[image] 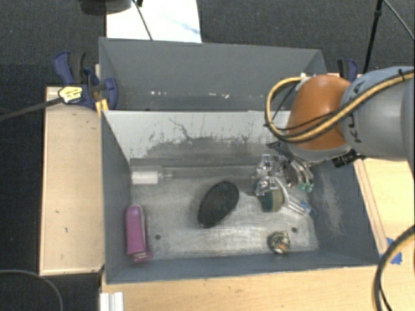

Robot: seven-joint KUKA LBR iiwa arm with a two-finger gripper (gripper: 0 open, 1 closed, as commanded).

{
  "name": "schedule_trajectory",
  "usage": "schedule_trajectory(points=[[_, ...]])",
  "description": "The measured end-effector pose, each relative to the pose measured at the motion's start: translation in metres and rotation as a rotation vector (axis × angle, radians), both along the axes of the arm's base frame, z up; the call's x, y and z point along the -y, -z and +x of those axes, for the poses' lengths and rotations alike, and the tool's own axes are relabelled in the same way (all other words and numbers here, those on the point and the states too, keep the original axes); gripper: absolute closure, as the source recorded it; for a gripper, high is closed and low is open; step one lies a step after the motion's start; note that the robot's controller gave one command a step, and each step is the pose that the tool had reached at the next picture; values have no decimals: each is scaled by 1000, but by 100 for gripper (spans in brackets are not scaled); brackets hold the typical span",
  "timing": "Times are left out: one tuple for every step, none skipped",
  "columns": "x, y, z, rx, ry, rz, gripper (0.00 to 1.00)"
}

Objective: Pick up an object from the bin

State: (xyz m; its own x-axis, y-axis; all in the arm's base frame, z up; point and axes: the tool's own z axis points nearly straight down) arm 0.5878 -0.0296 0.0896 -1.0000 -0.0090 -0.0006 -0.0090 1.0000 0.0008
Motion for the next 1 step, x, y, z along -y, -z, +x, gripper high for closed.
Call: schedule_trajectory(points=[[-10,-136,-6,10,-256,-2,100]])
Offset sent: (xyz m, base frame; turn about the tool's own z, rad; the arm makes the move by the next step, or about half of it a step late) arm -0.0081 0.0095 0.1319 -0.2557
